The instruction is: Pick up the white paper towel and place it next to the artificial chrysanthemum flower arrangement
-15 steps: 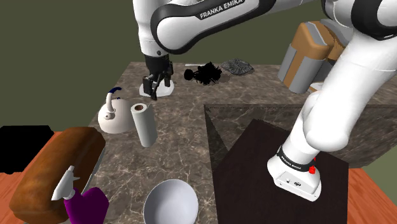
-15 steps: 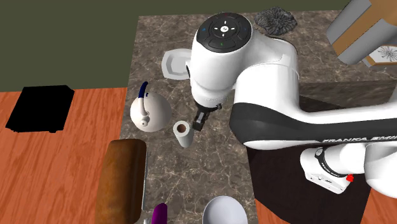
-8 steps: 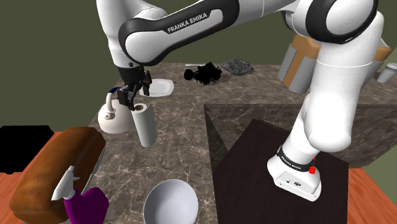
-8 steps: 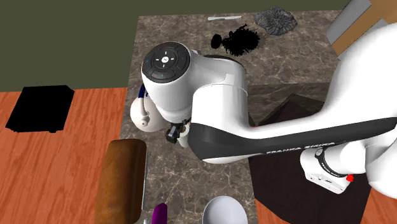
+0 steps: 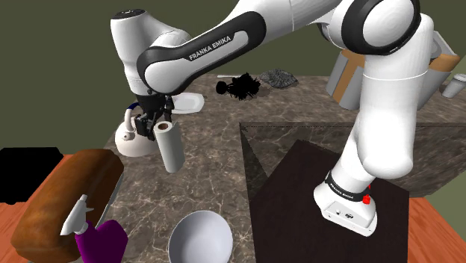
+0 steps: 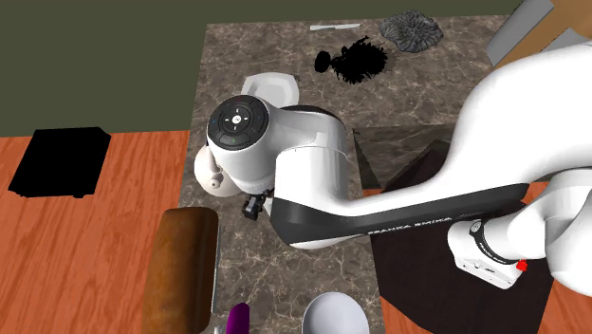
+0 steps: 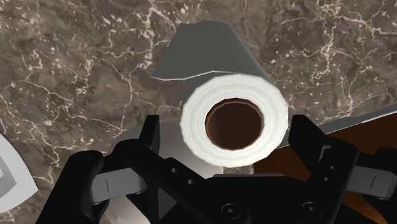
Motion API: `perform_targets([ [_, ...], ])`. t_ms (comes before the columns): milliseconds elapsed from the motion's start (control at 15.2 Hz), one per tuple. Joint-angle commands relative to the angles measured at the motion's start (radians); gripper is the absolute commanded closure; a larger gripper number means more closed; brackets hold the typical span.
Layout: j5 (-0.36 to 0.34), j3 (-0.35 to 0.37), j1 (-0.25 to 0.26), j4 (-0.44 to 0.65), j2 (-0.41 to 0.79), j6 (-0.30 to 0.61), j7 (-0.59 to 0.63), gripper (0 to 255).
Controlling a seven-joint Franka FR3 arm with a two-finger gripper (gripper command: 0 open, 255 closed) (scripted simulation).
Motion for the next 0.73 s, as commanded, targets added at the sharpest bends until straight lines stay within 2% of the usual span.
perform_targets([
  [0,-0.003,-0.001,0.0,-0.008,0.006,0.014,0.002,0],
  [462,-0.003,-0.001,0.0,-0.008,0.006,0.014,0.002,0],
  [528,-0.003,-0.001,0.0,-0.008,0.006,0.014,0.002,255],
  [660,-0.003,-0.001,0.0,-0.008,0.006,0.014,0.002,255],
])
